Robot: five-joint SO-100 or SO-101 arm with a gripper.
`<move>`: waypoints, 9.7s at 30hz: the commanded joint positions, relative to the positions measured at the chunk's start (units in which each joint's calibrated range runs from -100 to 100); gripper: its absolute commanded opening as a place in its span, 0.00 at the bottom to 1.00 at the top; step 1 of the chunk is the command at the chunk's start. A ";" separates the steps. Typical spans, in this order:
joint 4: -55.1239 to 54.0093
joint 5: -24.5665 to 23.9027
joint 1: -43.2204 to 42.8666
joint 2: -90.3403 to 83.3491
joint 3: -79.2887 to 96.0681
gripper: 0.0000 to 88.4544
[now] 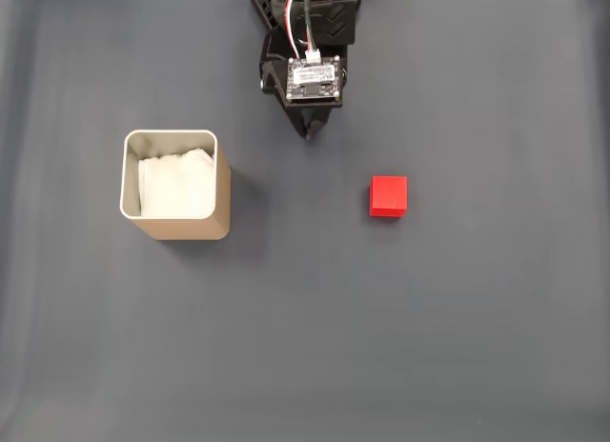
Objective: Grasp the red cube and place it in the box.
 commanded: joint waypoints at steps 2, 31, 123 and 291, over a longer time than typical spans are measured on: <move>-3.29 -0.05 0.67 -0.27 -1.09 0.00; 8.69 -3.66 -4.72 15.14 -32.09 0.00; -12.40 -3.47 -11.11 57.46 -47.04 0.39; -38.83 -2.88 -12.74 70.35 -34.28 0.08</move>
